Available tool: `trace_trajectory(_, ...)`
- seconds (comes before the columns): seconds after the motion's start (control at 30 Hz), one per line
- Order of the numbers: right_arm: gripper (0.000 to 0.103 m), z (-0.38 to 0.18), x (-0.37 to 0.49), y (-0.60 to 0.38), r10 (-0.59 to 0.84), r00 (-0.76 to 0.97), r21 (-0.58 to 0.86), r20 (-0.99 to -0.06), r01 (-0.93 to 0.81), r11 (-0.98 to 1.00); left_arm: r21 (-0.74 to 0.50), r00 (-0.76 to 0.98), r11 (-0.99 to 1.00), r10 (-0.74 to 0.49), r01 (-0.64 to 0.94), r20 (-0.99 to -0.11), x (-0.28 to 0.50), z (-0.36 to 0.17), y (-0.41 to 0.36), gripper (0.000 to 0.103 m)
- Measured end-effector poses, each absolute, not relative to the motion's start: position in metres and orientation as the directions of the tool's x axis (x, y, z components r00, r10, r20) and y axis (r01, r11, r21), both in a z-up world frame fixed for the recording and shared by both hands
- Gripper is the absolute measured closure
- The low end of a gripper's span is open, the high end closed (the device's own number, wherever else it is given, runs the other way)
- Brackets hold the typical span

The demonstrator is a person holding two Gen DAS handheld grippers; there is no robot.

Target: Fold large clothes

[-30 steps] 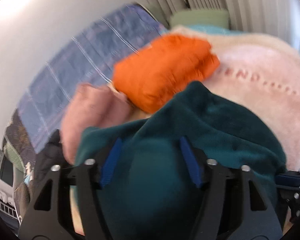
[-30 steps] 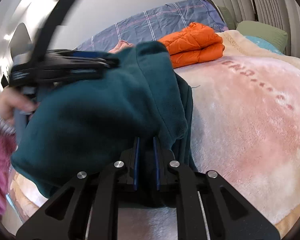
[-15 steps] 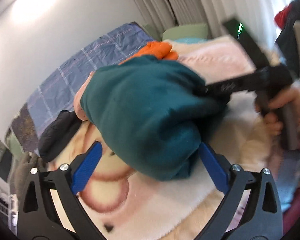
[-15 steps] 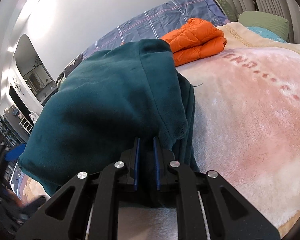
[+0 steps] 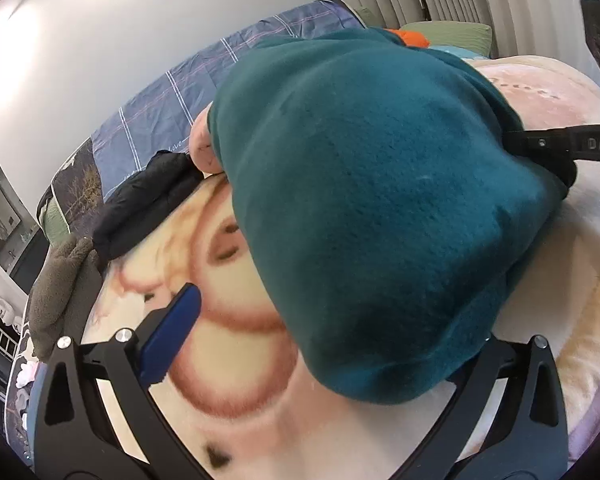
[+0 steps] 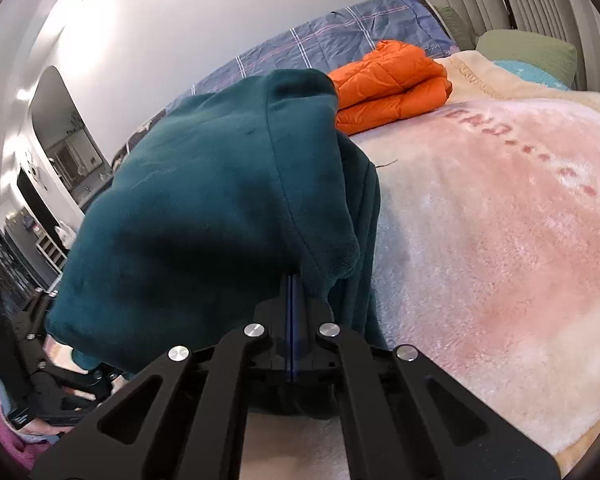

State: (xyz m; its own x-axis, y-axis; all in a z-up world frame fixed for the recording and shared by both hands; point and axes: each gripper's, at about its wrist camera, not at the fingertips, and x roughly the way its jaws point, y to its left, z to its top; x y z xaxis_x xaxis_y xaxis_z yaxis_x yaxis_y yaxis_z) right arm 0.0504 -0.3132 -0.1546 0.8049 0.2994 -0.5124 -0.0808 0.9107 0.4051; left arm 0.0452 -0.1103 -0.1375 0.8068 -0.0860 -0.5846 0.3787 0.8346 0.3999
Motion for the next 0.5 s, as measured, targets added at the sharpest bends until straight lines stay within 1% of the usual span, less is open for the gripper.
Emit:
trace_trajectory(0.03, 0.103, -0.153, 0.049, -0.311, 0.282, 0.809, 0.383, -0.516, -0.077, 0.921, 0.408, 0.805, 0.824, -0.095, 0.393, -0.585, 0.041, -0.133, -0.114, 0.002)
trace_trajectory(0.07, 0.103, -0.152, 0.048, -0.31, 0.272, 0.812, 0.37, -0.517, -0.075, 0.926, 0.411, 0.792, 0.806, -0.114, 0.427, -0.6, 0.034, -0.127, -0.118, 0.004)
trace_trajectory(0.1, 0.103, -0.151, 0.047, -0.309, 0.261, 0.815, 0.358, -0.518, -0.071, 0.931, 0.398, 0.771, 0.788, -0.145, 0.469, -0.621, 0.028, -0.122, -0.119, 0.013)
trace_trajectory(0.13, 0.103, -0.151, 0.047, -0.308, 0.257, 0.816, 0.356, -0.518, -0.068, 0.932, 0.373, 0.741, 0.769, -0.187, 0.519, -0.645, 0.021, -0.115, -0.117, 0.026)
trace_trajectory(0.17, 0.103, -0.151, 0.047, -0.308, 0.26, 0.815, 0.358, -0.517, -0.07, 0.931, 0.326, 0.697, 0.746, -0.249, 0.581, -0.672, 0.011, -0.104, -0.112, 0.031)
trace_trajectory(0.2, 0.103, -0.151, 0.047, -0.309, 0.265, 0.814, 0.363, -0.516, -0.072, 0.929, 0.285, 0.665, 0.728, -0.302, 0.623, -0.683, 0.0, -0.093, -0.106, 0.045)
trace_trajectory(0.23, 0.103, -0.151, 0.047, -0.31, 0.269, 0.813, 0.368, -0.516, -0.073, 0.927, 0.261, 0.654, 0.718, -0.341, 0.645, -0.675, -0.006, -0.08, -0.1, 0.051)
trace_trajectory(0.3, 0.103, -0.151, 0.048, -0.311, 0.274, 0.811, 0.375, -0.516, -0.073, 0.924, 0.259, 0.692, 0.725, -0.394, 0.638, -0.605, -0.01, -0.041, -0.094, 0.052)
trace_trajectory(0.33, 0.103, -0.151, 0.048, -0.312, 0.275, 0.811, 0.377, -0.517, -0.073, 0.923, 0.259, 0.725, 0.739, -0.419, 0.622, -0.547, -0.004, -0.017, -0.094, 0.052)
trace_trajectory(0.43, 0.103, -0.151, 0.049, -0.311, 0.273, 0.809, 0.377, -0.521, -0.068, 0.924, 0.278, 0.792, 0.774, -0.426, 0.569, -0.437, 0.035, 0.024, -0.112, 0.051)
trace_trajectory(0.5, 0.103, -0.15, 0.049, -0.31, 0.268, 0.807, 0.371, -0.526, -0.065, 0.926, 0.27, 0.789, 0.77, -0.444, 0.578, -0.424, 0.069, 0.035, -0.132, 0.051)
